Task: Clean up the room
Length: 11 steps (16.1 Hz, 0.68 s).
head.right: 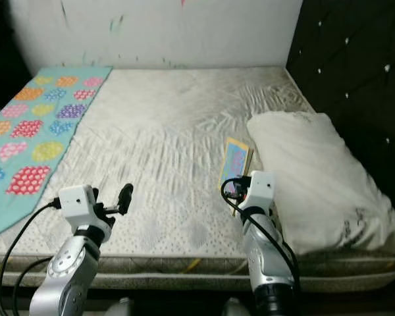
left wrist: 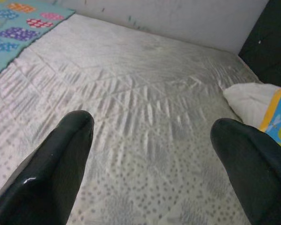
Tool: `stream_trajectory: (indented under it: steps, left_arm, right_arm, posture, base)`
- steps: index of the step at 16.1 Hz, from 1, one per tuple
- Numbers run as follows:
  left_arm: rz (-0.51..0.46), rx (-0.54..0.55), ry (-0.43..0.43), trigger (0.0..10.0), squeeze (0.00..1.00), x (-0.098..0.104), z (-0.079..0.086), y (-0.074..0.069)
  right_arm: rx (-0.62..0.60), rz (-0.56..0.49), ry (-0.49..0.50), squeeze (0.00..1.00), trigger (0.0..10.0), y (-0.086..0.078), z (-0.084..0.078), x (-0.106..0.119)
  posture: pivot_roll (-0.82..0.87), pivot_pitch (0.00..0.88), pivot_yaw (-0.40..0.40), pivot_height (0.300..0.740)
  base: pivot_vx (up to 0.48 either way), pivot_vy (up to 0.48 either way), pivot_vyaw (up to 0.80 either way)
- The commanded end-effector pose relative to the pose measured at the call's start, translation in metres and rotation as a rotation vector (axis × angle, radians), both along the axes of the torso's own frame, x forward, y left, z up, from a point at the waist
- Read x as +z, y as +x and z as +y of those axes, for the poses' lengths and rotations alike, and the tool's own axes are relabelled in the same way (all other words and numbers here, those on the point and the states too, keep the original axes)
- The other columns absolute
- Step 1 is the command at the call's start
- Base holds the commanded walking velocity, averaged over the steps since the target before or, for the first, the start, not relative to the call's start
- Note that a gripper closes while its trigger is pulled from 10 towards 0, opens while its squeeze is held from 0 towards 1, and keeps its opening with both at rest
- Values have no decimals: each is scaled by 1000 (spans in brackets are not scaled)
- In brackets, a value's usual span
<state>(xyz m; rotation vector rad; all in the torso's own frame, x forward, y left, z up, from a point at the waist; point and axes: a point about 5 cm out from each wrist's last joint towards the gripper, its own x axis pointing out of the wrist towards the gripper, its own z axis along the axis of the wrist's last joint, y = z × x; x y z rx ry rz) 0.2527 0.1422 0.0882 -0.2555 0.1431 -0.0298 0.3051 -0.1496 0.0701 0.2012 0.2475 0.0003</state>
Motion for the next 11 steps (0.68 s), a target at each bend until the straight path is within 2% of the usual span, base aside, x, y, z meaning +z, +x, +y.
stream_trajectory:
  steps: [1,11]
  left_arm:
    - [-3,10,12,10000,0,2,1,0]
    - [-14,21,21,10000,0,3,2,2]
  right_arm:
    - [6,-56,-9,0,10000,3,1,11]
    - [17,-74,-30,0,10000,9,-1,15]
  posture:
    - [14,0,33,630]
    - [13,0,30,630]
  base:
    - [0,0,0]
    - [0,0,0]
